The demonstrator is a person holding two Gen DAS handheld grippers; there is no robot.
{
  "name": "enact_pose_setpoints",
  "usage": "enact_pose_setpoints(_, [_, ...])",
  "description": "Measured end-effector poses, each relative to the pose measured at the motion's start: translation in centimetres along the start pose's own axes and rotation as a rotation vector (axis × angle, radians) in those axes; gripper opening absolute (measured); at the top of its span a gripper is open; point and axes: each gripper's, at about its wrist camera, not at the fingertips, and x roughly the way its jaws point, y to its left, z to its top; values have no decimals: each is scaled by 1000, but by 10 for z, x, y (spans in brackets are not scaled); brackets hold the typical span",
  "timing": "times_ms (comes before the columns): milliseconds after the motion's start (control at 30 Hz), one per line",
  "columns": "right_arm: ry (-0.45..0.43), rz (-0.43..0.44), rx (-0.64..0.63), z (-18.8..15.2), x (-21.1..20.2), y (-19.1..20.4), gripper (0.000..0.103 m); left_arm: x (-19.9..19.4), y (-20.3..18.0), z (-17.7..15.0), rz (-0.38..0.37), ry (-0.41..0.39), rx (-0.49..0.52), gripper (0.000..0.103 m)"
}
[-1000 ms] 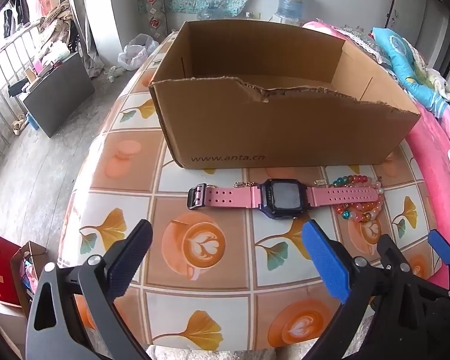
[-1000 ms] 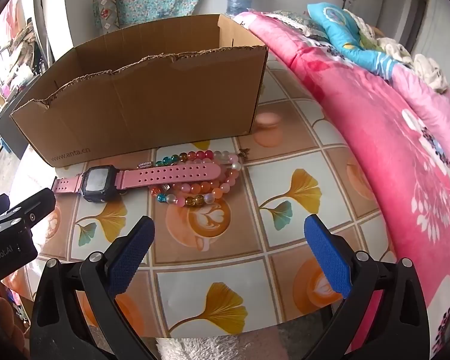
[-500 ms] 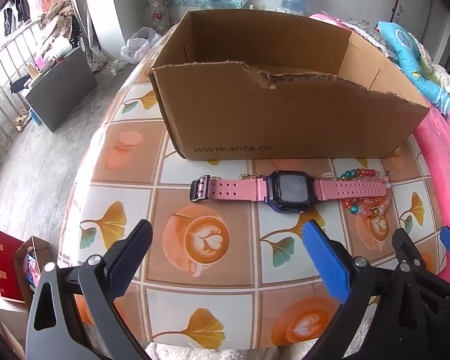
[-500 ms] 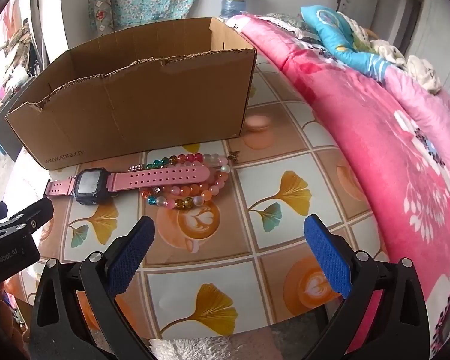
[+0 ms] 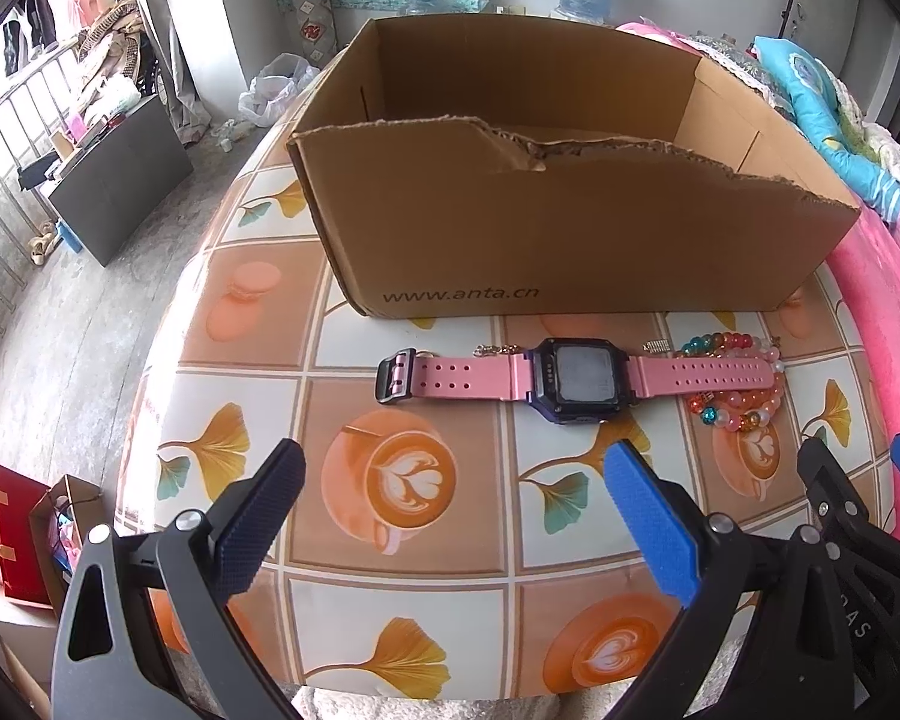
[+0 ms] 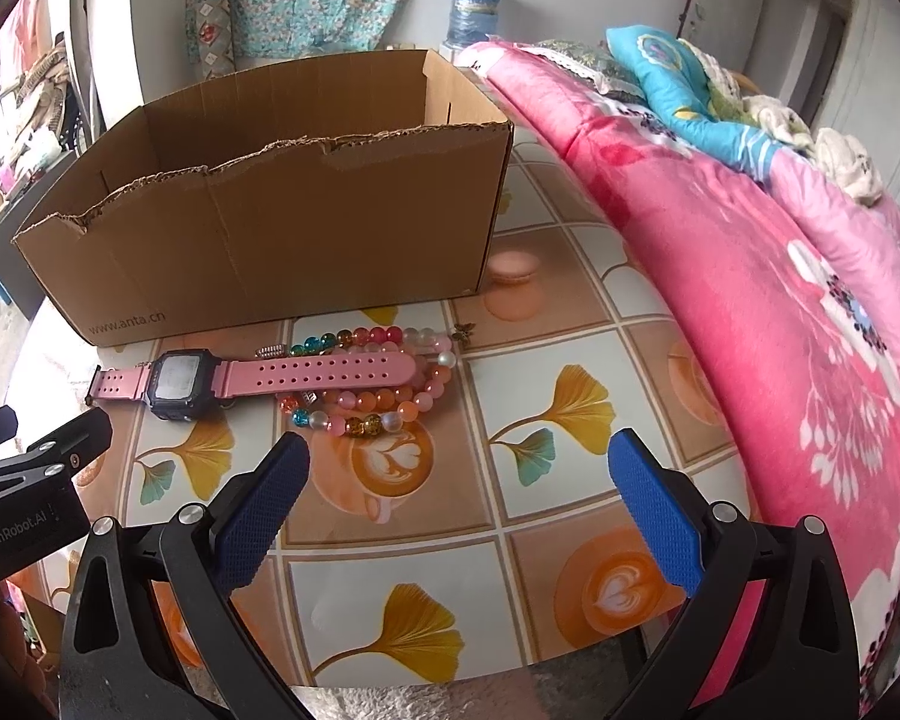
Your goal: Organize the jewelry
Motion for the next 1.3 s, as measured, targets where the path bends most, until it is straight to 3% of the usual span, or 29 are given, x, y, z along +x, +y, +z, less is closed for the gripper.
enact_pose_setpoints(1300, [25, 19, -20, 3, 11, 7, 96, 16, 5, 4, 19, 22, -12, 98])
